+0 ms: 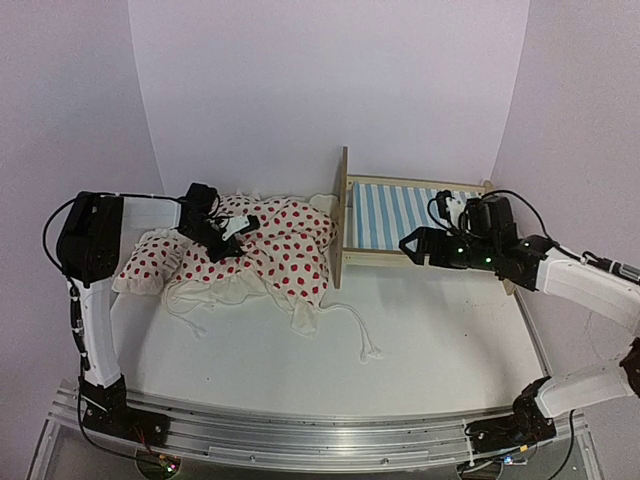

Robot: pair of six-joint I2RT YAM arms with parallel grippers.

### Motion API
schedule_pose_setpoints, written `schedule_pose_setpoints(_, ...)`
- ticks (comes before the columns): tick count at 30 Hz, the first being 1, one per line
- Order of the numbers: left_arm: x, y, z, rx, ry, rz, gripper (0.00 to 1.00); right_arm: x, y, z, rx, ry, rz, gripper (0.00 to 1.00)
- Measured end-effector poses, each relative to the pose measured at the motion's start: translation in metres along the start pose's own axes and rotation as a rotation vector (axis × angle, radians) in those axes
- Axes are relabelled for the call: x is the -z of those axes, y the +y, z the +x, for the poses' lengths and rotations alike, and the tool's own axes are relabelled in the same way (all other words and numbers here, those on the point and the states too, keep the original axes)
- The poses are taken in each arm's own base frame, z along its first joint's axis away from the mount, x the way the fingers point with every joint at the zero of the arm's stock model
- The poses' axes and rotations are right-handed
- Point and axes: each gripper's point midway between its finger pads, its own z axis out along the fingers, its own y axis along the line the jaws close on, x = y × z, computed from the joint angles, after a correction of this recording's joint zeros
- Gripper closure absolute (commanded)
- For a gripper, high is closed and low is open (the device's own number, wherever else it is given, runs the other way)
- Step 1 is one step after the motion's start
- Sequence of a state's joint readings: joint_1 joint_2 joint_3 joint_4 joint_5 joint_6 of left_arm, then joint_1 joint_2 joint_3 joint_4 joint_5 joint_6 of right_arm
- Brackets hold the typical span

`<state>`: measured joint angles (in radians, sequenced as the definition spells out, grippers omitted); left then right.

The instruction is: Set up the pet bed

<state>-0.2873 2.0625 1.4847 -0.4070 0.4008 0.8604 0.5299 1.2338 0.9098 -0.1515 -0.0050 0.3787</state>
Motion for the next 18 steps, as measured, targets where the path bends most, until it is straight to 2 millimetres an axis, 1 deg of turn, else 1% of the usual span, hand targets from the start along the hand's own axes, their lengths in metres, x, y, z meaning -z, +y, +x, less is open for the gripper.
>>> schedule_pose_setpoints(3, 0.034, -0.022, -0.014, 0.005, -0.031, 0.048, 1.0, -0.013, 0.03, 0.013, 0.045, 0.049, -0.045, 0.11)
schedule_pose_setpoints(5, 0.063, -0.049, -0.022, 0.001, -0.05, 0.091, 1.0, -0.024, 0.052, 0.027, 0.079, 0.097, -0.076, 0.11)
schedule_pose_setpoints(7, 0.09, -0.094, -0.032, -0.022, -0.071, 0.161, 1.0, -0.034, 0.071, 0.043, 0.109, 0.147, -0.102, 0.11)
schedule_pose_setpoints(8, 0.101, -0.118, -0.035, -0.037, -0.081, 0.201, 0.96, -0.038, 0.079, 0.051, 0.119, 0.171, -0.112, 0.11)
schedule_pose_setpoints(9, 0.11, -0.148, -0.036, -0.057, -0.087, 0.26, 0.91, -0.041, 0.087, 0.058, 0.125, 0.19, -0.12, 0.12)
schedule_pose_setpoints(10, 0.12, -0.18, -0.035, -0.077, -0.091, 0.322, 0.83, -0.044, 0.093, 0.064, 0.13, 0.208, -0.126, 0.12)
schedule_pose_setpoints(11, 0.127, -0.205, -0.034, -0.094, -0.095, 0.382, 0.73, -0.047, 0.097, 0.071, 0.133, 0.224, -0.125, 0.13)
schedule_pose_setpoints(13, 0.141, -0.252, -0.023, -0.114, -0.093, 0.51, 0.44, -0.054, 0.102, 0.079, 0.131, 0.244, -0.113, 0.13)
schedule_pose_setpoints(14, 0.149, -0.269, -0.016, -0.112, -0.084, 0.566, 0.34, -0.057, 0.104, 0.082, 0.13, 0.252, -0.106, 0.13)
schedule_pose_setpoints(15, 0.158, -0.28, -0.011, -0.108, -0.081, 0.61, 0.29, -0.061, 0.107, 0.085, 0.13, 0.259, -0.1, 0.14)
schedule_pose_setpoints(16, 0.165, -0.286, -0.008, -0.105, -0.081, 0.63, 0.26, -0.066, 0.11, 0.087, 0.13, 0.266, -0.093, 0.14)
schedule_pose_setpoints(18, 0.169, -0.282, -0.008, -0.085, -0.077, 0.61, 0.2, -0.076, 0.116, 0.092, 0.131, 0.279, -0.084, 0.14)
